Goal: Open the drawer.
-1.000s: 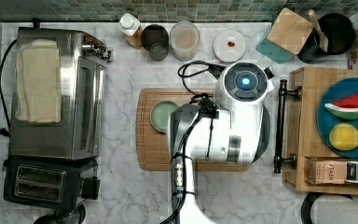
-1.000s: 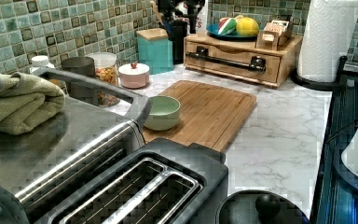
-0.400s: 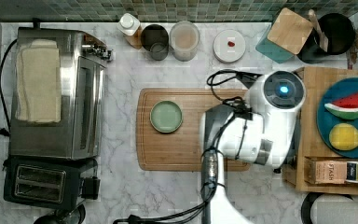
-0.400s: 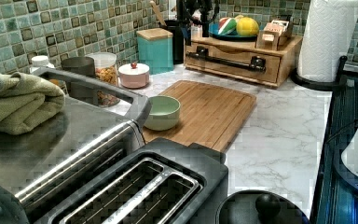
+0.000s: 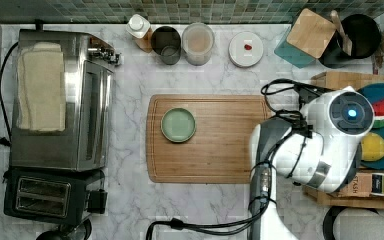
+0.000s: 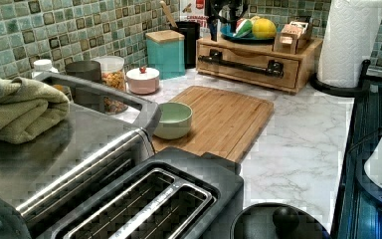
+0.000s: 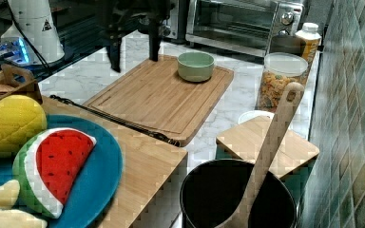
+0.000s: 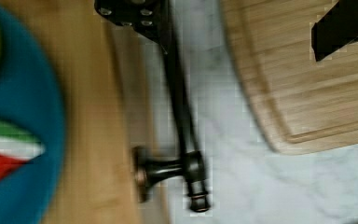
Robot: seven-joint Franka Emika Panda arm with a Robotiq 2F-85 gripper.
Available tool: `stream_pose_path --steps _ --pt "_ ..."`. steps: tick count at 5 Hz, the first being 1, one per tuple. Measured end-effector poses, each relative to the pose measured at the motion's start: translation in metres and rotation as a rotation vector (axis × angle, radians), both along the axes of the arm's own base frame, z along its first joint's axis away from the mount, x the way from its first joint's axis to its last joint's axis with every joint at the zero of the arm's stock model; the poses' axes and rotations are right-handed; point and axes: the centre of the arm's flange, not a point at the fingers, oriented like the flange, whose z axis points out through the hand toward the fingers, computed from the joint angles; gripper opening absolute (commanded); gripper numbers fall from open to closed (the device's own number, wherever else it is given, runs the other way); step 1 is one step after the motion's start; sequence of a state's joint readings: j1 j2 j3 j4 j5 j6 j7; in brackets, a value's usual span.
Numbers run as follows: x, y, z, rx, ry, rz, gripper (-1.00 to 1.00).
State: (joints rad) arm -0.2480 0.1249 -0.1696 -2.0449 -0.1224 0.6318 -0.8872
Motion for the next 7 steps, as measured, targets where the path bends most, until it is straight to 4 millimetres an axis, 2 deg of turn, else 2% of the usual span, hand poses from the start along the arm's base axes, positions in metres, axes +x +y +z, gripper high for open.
stream_pose_path --steps 1,2,5,7 --pt "-0.013 -0.028 -0.004 -0.008 0.011 -0.031 1.0" --pt "-0.023 -0.04 -0.008 -0.005 0.022 -0.058 1.0" --pt "-0.019 -0.036 -0.03 -0.024 -0.069 -0.029 1.0" --pt "-0.023 -0.028 -0.046 -0.017 -0.071 0.007 1.0"
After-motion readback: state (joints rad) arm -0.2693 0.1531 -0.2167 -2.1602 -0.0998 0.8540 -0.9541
